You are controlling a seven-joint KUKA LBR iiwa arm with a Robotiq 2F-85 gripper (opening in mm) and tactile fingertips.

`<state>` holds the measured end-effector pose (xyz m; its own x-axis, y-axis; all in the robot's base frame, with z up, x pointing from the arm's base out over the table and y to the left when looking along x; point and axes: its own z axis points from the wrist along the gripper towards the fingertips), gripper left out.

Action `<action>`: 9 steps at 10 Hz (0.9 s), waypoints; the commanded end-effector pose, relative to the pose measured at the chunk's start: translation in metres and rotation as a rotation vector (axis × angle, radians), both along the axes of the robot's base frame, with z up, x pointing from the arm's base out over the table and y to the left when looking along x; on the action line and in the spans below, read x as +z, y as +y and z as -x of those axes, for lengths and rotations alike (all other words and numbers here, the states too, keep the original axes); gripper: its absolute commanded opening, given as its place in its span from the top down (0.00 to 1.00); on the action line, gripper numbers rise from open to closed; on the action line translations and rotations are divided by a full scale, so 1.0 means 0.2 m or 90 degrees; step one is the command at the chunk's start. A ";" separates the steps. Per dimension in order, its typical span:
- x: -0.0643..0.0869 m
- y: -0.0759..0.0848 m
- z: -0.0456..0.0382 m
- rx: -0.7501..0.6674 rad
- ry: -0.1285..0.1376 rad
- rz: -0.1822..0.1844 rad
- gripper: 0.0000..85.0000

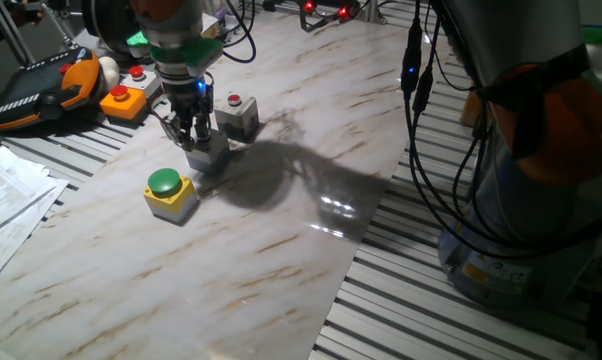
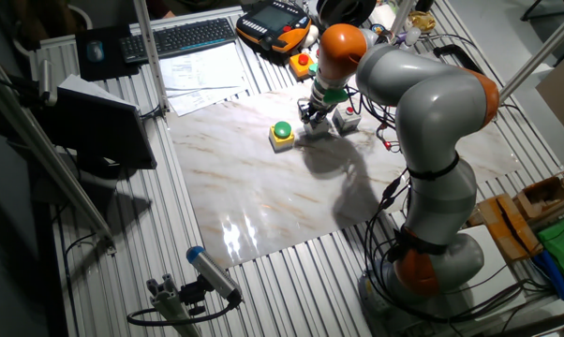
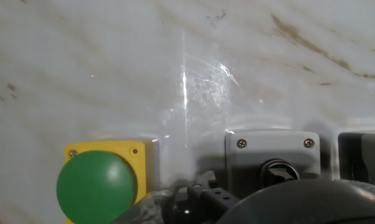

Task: Press three buttons from left to right in sequence

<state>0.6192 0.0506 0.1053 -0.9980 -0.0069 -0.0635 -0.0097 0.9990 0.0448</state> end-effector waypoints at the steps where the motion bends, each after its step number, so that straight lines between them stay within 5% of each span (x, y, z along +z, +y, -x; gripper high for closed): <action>1: 0.00 0.00 0.001 -0.001 0.000 0.000 0.45; 9: -0.01 -0.02 -0.003 -0.006 0.000 0.001 0.45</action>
